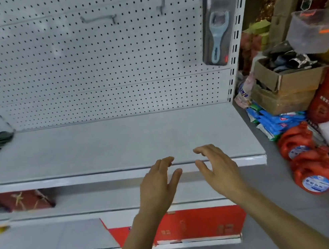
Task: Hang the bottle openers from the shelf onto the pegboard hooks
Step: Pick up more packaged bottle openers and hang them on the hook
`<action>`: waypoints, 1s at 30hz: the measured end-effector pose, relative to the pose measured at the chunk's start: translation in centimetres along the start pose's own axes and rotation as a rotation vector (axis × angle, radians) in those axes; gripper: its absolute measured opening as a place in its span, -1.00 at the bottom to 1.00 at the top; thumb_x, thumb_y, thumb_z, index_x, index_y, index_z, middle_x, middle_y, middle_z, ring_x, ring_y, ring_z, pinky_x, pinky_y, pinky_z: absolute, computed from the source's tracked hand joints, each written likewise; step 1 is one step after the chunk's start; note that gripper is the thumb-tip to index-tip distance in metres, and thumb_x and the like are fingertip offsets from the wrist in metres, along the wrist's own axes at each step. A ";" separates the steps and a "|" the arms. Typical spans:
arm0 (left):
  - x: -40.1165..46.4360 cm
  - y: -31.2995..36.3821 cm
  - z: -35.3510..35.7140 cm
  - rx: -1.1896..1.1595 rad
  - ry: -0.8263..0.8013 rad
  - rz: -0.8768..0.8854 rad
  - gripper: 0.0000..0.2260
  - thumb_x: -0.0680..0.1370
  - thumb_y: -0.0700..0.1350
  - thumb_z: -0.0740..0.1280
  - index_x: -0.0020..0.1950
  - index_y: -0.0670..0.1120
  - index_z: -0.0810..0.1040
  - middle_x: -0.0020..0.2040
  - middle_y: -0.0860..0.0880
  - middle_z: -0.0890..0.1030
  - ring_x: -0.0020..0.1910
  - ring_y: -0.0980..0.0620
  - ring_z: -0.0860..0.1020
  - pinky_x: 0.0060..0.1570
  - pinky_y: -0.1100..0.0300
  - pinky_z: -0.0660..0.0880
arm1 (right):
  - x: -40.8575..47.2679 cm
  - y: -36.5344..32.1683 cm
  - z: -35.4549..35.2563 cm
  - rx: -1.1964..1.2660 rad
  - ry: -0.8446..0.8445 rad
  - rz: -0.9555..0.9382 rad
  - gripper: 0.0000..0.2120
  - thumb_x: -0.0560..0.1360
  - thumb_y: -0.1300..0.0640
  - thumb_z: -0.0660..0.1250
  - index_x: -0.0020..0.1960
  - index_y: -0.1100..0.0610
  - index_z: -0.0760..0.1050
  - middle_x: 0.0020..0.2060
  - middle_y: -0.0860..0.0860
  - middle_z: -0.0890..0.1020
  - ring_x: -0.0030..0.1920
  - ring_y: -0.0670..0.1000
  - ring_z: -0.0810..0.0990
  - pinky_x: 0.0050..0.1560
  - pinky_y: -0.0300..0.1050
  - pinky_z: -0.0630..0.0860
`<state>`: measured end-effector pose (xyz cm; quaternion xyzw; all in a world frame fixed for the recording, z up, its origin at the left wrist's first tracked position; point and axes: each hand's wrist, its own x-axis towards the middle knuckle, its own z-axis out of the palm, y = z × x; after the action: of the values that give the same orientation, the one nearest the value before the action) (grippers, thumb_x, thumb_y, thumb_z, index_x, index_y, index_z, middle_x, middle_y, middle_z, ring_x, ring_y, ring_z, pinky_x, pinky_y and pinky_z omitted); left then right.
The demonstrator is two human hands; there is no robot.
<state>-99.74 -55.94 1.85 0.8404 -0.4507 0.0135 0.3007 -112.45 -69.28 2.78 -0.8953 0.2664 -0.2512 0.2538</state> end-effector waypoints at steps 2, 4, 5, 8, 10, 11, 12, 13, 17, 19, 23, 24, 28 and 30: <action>-1.8 -1.8 -0.8 0.020 0.003 -0.071 -0.63 0.59 0.16 0.21 0.36 0.07 0.42 0.22 0.11 0.58 0.15 0.12 0.55 0.07 0.19 0.50 | -0.7 -1.3 1.6 -0.012 -0.094 -0.007 -0.71 0.58 0.04 0.22 0.30 0.00 0.43 0.22 -0.12 0.51 0.21 -0.07 0.49 0.20 -0.08 0.44; -3.8 -3.9 -1.7 0.043 0.001 -0.141 -0.64 0.59 0.16 0.22 0.34 0.08 0.43 0.17 0.11 0.60 0.11 0.12 0.56 0.05 0.19 0.51 | -1.5 -2.8 3.4 -0.022 -0.196 -0.030 -0.71 0.57 0.01 0.23 0.28 -0.02 0.43 0.21 -0.13 0.51 0.19 -0.08 0.50 0.17 -0.11 0.43; -4.8 -5.1 -2.2 0.045 -0.007 -0.176 -0.65 0.59 0.17 0.21 0.33 0.09 0.44 0.15 0.11 0.61 0.09 0.12 0.57 0.03 0.20 0.52 | -1.8 -3.5 4.5 -0.021 -0.245 -0.041 -0.72 0.57 0.00 0.23 0.27 -0.02 0.43 0.20 -0.14 0.52 0.18 -0.08 0.51 0.15 -0.12 0.42; -7.6 -8.4 -4.0 0.045 -0.019 -0.271 -0.65 0.59 0.20 0.19 0.32 0.11 0.44 0.14 0.13 0.62 0.08 0.15 0.58 0.00 0.23 0.51 | -2.8 -6.3 7.9 0.012 -0.338 -0.047 -0.74 0.57 -0.03 0.24 0.24 -0.06 0.44 0.19 -0.18 0.53 0.16 -0.12 0.50 0.11 -0.17 0.42; -9.1 -10.5 -5.4 0.017 -0.011 -0.338 -0.66 0.59 0.19 0.20 0.31 0.12 0.45 0.14 0.14 0.62 0.08 0.17 0.57 -0.01 0.24 0.49 | -3.0 -8.3 10.6 0.030 -0.381 -0.045 -0.75 0.57 -0.04 0.22 0.24 -0.08 0.45 0.18 -0.19 0.53 0.15 -0.14 0.51 0.06 -0.21 0.39; -9.6 -11.8 -6.1 -0.010 0.006 -0.366 -0.67 0.59 0.18 0.21 0.31 0.12 0.45 0.13 0.14 0.62 0.07 0.18 0.57 0.00 0.22 0.51 | -3.0 -9.6 11.9 0.035 -0.395 -0.050 -0.76 0.57 -0.04 0.22 0.23 -0.08 0.45 0.17 -0.19 0.54 0.14 -0.15 0.52 0.04 -0.22 0.37; -10.0 -13.3 -6.9 -0.031 0.017 -0.393 -0.68 0.59 0.17 0.21 0.31 0.12 0.45 0.13 0.14 0.62 0.06 0.18 0.57 0.01 0.21 0.53 | -2.9 -11.0 13.3 0.039 -0.403 -0.052 -0.76 0.57 -0.04 0.21 0.22 -0.08 0.46 0.16 -0.19 0.56 0.13 -0.15 0.52 0.03 -0.22 0.38; -10.5 -14.6 -7.8 -0.039 0.008 -0.420 -0.68 0.59 0.18 0.21 0.31 0.12 0.45 0.13 0.14 0.62 0.04 0.18 0.57 0.02 0.18 0.55 | -2.8 -12.4 14.7 0.050 -0.407 -0.055 -0.77 0.57 -0.04 0.21 0.21 -0.09 0.47 0.14 -0.19 0.57 0.10 -0.17 0.53 0.03 -0.23 0.39; -12.7 -21.7 -13.0 -0.023 -0.026 -0.445 -0.69 0.58 0.18 0.22 0.29 0.13 0.45 0.11 0.15 0.62 -0.03 0.20 0.57 -0.01 0.17 0.58 | -1.8 -18.9 21.2 0.127 -0.408 -0.065 -0.81 0.57 -0.02 0.23 0.16 -0.10 0.50 0.07 -0.22 0.60 -0.04 -0.23 0.52 0.07 -0.21 0.47; -14.1 -29.2 -18.5 -0.013 -0.003 -0.529 -0.68 0.58 0.17 0.23 0.30 0.11 0.45 0.10 0.15 0.62 -0.06 0.21 0.56 -0.05 0.25 0.55 | -0.6 -26.3 27.6 0.152 -0.450 -0.107 -0.82 0.57 -0.03 0.24 0.15 -0.11 0.50 0.04 -0.23 0.60 -0.05 -0.22 0.53 0.09 -0.16 0.52; -15.1 -36.9 -23.7 0.023 0.015 -0.548 -0.68 0.58 0.16 0.23 0.30 0.12 0.45 0.09 0.16 0.60 -0.07 0.20 0.55 -0.12 0.39 0.44 | 0.9 -33.9 33.1 0.209 -0.503 -0.132 -0.82 0.57 -0.04 0.23 0.14 -0.11 0.51 0.02 -0.26 0.59 -0.04 -0.24 0.54 0.00 -0.26 0.48; -15.2 -36.8 -23.8 0.020 -0.005 -0.537 -0.68 0.58 0.16 0.23 0.31 0.13 0.45 0.09 0.16 0.59 -0.06 0.21 0.55 -0.11 0.38 0.46 | 0.9 -33.7 33.3 0.211 -0.491 -0.124 -0.82 0.57 -0.03 0.24 0.14 -0.11 0.51 0.02 -0.26 0.59 -0.04 -0.24 0.54 -0.01 -0.29 0.47; -15.6 -41.0 -26.9 0.035 0.021 -0.562 -0.70 0.59 0.15 0.23 0.30 0.15 0.44 0.07 0.19 0.59 -0.06 0.22 0.54 -0.06 0.31 0.53 | 2.5 -36.6 36.4 0.241 -0.481 -0.137 -0.82 0.57 0.00 0.26 0.16 -0.08 0.51 0.02 -0.21 0.60 -0.04 -0.22 0.52 -0.07 -0.41 0.39; -15.4 -44.3 -29.0 0.039 0.052 -0.569 -0.71 0.59 0.13 0.24 0.29 0.15 0.45 0.08 0.19 0.59 -0.06 0.22 0.54 -0.08 0.36 0.50 | 4.2 -39.4 38.7 0.259 -0.501 -0.122 -0.82 0.57 0.00 0.26 0.16 -0.08 0.50 0.02 -0.20 0.60 -0.07 -0.23 0.51 -0.12 -0.46 0.34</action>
<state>-67.74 -11.07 -0.74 0.9381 -0.1886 -0.0411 0.2875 -73.00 -30.70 -1.55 -0.9040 0.1068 -0.0691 0.4082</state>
